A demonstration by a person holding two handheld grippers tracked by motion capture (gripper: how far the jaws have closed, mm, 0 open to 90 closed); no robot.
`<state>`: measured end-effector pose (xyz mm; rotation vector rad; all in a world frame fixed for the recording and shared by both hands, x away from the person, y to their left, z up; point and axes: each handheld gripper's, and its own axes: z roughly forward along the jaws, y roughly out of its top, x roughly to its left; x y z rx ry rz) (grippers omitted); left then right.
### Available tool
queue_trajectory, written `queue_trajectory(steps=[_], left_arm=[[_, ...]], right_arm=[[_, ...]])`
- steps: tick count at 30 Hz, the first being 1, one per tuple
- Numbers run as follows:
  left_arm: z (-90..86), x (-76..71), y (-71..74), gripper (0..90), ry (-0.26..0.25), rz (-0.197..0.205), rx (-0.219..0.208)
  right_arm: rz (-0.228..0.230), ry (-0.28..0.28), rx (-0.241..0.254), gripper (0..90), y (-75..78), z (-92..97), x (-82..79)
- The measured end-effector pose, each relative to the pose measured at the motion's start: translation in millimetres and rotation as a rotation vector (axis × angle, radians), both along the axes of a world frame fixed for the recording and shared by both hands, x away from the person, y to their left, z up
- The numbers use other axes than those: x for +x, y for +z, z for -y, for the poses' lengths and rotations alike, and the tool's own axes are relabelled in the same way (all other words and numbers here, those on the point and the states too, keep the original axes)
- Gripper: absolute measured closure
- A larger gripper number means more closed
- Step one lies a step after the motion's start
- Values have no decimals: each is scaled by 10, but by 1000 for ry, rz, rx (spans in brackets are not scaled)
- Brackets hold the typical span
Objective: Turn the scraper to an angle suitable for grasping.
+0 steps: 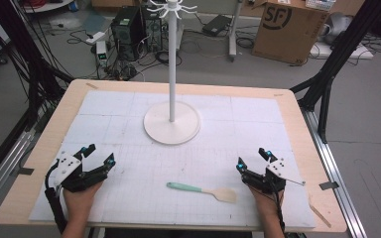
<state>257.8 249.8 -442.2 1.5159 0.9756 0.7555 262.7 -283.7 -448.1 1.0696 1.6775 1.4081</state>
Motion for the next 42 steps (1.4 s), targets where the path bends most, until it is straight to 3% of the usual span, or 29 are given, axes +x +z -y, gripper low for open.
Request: queue_trajectory(steps=[4,9,12,18,21,24,27,33,42], left_arm=[[45,-10,-5,279,-36,-11,29],[14,-30,12,276,-47,-11,-19],[16,-33,13,284,-48,-19,-9],[0,-38,24,305,-43,-13,-38],[17,-41,21,299,-47,-15,-12],[24,-57,34,298,-6,12,19],[9,-45,26,298,-2,10,1],[34,-41,19,306,-9,-10,11],[34,-57,24,316,-7,-2,8]], right_arm=[[-3,3,-1,166,0,-8,-2],[-2,-1,-3,166,-1,-12,-3],[-1,-8,2,166,0,-3,3],[-4,-9,4,166,0,-2,4],[1,-11,-1,166,-1,-6,10],[-2,-8,0,166,-1,-8,7],[-3,-2,-10,166,-1,-17,4],[-3,11,-12,166,-2,-19,-5],[-5,8,-12,166,-1,-17,-4]])
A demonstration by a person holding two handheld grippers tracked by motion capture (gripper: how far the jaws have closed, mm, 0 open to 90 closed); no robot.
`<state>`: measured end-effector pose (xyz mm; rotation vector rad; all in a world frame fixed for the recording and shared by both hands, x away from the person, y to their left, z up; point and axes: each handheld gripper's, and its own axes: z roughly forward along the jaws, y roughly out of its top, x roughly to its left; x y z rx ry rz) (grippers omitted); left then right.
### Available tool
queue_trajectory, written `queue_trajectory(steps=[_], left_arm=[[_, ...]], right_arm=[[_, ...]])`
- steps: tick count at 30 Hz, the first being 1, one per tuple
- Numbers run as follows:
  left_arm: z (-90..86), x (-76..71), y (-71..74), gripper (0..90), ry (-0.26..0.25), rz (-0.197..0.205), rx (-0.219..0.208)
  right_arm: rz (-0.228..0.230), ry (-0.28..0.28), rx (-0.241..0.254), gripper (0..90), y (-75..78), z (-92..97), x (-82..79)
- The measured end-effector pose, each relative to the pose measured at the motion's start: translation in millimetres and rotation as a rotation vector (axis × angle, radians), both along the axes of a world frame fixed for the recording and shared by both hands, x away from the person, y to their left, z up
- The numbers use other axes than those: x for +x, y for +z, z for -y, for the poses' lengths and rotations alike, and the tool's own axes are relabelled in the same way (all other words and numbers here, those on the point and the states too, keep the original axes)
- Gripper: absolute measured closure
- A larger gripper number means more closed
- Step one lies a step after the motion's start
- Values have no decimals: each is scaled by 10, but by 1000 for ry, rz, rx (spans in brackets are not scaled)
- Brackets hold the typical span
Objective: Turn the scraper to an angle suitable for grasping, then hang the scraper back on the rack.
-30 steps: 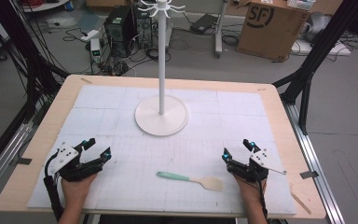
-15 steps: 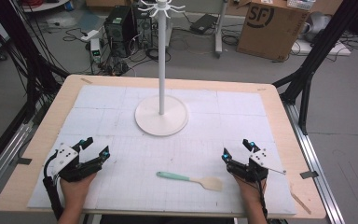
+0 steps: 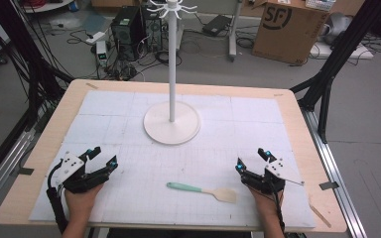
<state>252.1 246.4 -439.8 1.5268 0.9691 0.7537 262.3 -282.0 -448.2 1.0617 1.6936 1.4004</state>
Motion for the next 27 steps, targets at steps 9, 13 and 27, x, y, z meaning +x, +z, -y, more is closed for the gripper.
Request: queue_trajectory(steps=[9,13,27], left_arm=[[6,9,-1,291,-9,3,3],[4,10,-1,288,-11,-2,-1],[16,48,-20,221,-37,14,-4]], right_arm=[[5,1,5,166,2,7,3],[0,1,14,166,4,8,-1],[46,98,10,165,30,22,-44]])
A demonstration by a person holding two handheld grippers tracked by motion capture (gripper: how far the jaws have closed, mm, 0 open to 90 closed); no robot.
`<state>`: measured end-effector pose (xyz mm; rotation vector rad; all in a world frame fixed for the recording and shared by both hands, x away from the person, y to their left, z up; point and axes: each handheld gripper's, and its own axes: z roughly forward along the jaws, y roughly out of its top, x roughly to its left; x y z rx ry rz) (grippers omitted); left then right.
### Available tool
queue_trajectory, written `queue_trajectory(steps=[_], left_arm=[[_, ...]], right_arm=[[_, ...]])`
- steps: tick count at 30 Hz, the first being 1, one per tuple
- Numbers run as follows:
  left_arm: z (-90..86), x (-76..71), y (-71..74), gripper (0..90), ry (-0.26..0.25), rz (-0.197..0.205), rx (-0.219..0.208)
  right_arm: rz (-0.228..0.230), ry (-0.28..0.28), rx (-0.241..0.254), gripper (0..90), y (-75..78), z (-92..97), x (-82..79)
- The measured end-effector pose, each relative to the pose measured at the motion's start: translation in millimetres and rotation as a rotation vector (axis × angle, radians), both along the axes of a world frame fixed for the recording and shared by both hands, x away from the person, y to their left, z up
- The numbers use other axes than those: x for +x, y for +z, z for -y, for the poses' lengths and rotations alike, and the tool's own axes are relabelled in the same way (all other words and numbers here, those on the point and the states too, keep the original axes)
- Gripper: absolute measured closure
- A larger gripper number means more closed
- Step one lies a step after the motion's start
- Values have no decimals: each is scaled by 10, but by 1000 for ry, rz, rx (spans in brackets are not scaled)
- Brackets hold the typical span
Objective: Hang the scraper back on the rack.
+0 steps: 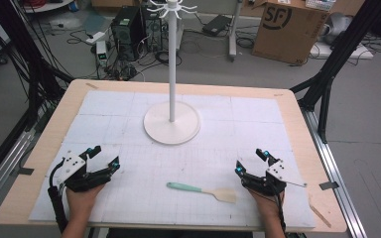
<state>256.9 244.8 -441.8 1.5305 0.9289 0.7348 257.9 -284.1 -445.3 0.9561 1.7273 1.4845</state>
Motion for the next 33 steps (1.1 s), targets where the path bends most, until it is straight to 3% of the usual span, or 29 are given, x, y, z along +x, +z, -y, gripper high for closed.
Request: queue_trajectory(steps=[4,12,22,33], left_arm=[[12,-8,-3,213,-19,8,12],[26,13,-19,244,-52,-29,21],[21,21,-19,246,-56,-35,14],[37,32,-28,248,-58,-53,29]], right_arm=[[-15,48,22,165,2,4,3],[-18,141,35,165,11,7,14],[-39,284,46,166,31,0,5],[-71,442,-14,166,40,-83,19]])
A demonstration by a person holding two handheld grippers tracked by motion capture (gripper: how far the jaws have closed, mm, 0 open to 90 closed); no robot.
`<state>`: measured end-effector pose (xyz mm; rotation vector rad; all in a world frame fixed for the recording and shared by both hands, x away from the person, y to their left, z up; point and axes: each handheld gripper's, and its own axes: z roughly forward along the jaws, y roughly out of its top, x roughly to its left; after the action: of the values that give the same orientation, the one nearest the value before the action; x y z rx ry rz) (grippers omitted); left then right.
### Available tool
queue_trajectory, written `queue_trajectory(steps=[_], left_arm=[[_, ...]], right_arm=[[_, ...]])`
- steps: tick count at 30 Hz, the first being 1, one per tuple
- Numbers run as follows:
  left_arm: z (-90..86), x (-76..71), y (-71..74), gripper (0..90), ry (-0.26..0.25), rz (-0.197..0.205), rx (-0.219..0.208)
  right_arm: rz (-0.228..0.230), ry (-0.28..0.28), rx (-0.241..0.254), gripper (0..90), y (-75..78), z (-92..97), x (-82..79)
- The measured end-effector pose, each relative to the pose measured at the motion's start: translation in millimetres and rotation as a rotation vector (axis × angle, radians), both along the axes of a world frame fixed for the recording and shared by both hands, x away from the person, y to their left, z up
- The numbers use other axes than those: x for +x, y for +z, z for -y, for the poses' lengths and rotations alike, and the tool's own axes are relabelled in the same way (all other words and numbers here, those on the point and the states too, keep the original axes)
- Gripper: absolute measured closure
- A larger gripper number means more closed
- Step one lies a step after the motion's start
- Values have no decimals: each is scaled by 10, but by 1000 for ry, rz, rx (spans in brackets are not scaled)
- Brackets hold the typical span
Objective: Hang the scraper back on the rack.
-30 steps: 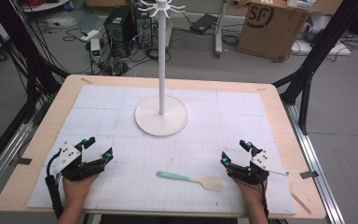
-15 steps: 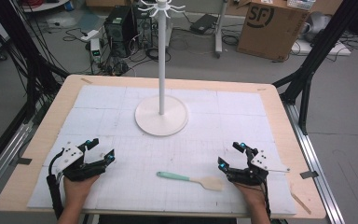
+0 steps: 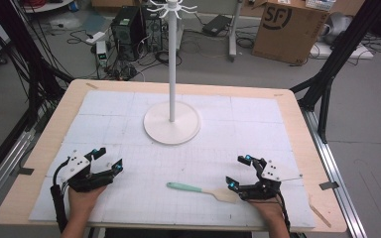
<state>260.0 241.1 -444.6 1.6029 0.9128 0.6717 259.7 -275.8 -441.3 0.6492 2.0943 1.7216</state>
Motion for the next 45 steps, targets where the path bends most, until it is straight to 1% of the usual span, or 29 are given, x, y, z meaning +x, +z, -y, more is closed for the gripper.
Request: queue_trajectory(steps=[1,4,7,10,11,13,15,20,25,28,32,37,40,41,43,44,45], left_arm=[[0,1,0,248,-2,0,3],[6,2,-2,248,-4,-4,4],[9,2,-1,251,-7,-3,9],[10,3,-1,251,-9,-2,11],[10,4,-1,251,-9,-2,10],[11,4,-2,251,-8,-3,10],[12,4,-3,251,-9,-4,9],[17,4,-4,250,-10,-9,10],[19,6,-6,250,-10,-12,12],[21,7,-6,250,-10,-12,14],[22,8,-7,250,-11,-15,19],[22,10,-7,250,-13,-15,21],[23,10,-7,250,-13,-15,22],[24,10,-7,250,-13,-15,22],[25,10,-7,250,-13,-16,23],[30,12,-8,250,-13,-16,20],[32,12,-9,250,-14,-16,19]], right_arm=[[-1,22,-9,166,-2,-10,1],[4,54,-26,166,-9,-38,-3],[3,86,-31,169,-12,-51,-3],[0,116,-45,178,-16,-64,-8],[6,124,-52,189,-16,-70,-7],[1,160,-70,198,-20,-88,-13],[-11,177,-78,197,-22,-98,-13],[-32,188,-65,197,-19,-84,8],[-64,194,-73,198,-10,-85,28],[-98,199,-76,200,-3,-85,47],[-130,213,-98,200,0,-109,71],[-135,210,-114,200,1,-127,67],[-152,210,-108,201,6,-127,73],[-162,212,-110,201,10,-131,77],[-203,221,-122,201,20,-146,94],[-215,224,-137,201,23,-158,109],[-235,228,-164,201,29,-180,116]])
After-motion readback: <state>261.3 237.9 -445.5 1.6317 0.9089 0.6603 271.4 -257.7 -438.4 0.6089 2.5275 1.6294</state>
